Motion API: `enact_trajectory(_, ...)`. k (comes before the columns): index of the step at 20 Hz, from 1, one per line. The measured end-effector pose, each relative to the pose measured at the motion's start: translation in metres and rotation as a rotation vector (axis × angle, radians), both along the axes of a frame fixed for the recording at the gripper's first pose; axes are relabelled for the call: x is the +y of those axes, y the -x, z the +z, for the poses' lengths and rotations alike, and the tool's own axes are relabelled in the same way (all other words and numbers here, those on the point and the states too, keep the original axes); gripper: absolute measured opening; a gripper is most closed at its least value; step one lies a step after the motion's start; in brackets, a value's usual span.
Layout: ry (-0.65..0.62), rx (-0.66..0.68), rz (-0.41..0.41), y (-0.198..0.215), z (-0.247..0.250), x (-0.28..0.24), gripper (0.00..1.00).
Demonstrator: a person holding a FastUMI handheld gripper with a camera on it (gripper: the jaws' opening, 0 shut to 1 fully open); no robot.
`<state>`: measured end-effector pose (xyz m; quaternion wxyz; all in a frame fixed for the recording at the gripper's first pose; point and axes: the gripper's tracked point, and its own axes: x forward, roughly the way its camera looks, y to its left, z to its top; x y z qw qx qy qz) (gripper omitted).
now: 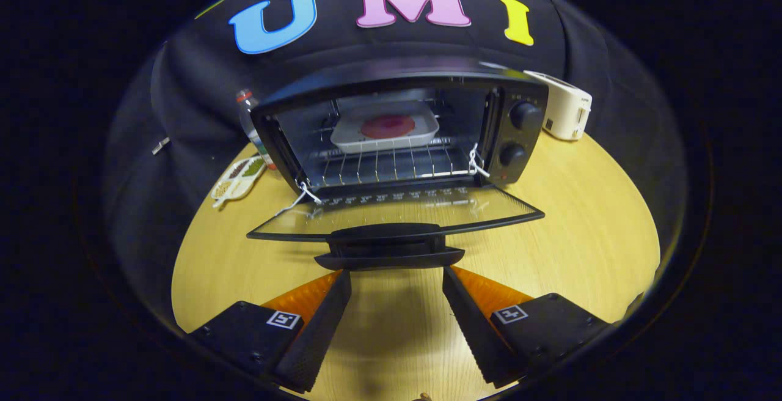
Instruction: Open the toaster oven, put the food inside, and close the toaster oven door.
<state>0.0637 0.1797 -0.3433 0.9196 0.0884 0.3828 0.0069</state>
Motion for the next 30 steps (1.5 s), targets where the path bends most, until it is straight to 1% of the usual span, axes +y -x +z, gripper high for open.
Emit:
enact_trajectory(1,0.004,-0.044,0.002,-0.014,0.022,0.002,0.98)
enact_trajectory(3,-0.001,-0.103,0.002,-0.019,0.043,0.003,0.99)
enact_trajectory(7,-0.023,-0.185,0.006,-0.010,0.078,0.002,0.99)
enact_trajectory(9,-0.013,-0.226,0.024,-0.010,0.097,0.000,0.99)
enact_trajectory(10,-0.021,-0.266,0.035,-0.012,0.110,0.000,0.99)
enact_trajectory(12,-0.033,-0.389,0.039,-0.016,0.150,-0.008,0.99)
enact_trajectory(14,-0.031,-0.481,0.017,-0.015,0.191,-0.027,0.98)
enact_trajectory(17,-0.064,-0.530,-0.031,-0.009,0.233,-0.055,0.99)
enact_trajectory(19,-0.078,-0.586,-0.061,0.000,0.266,-0.072,0.98)
enact_trajectory(20,-0.078,-0.618,-0.063,0.006,0.280,-0.080,0.98)
enact_trajectory(22,-0.063,-0.645,-0.059,0.018,0.296,-0.095,0.98)
enact_trajectory(25,-0.008,-0.661,-0.054,0.038,0.305,-0.120,0.98)
enact_trajectory(28,0.047,-0.687,-0.025,0.052,0.315,-0.137,0.98)
enact_trajectory(30,0.058,-0.699,-0.009,0.059,0.320,-0.144,0.98)
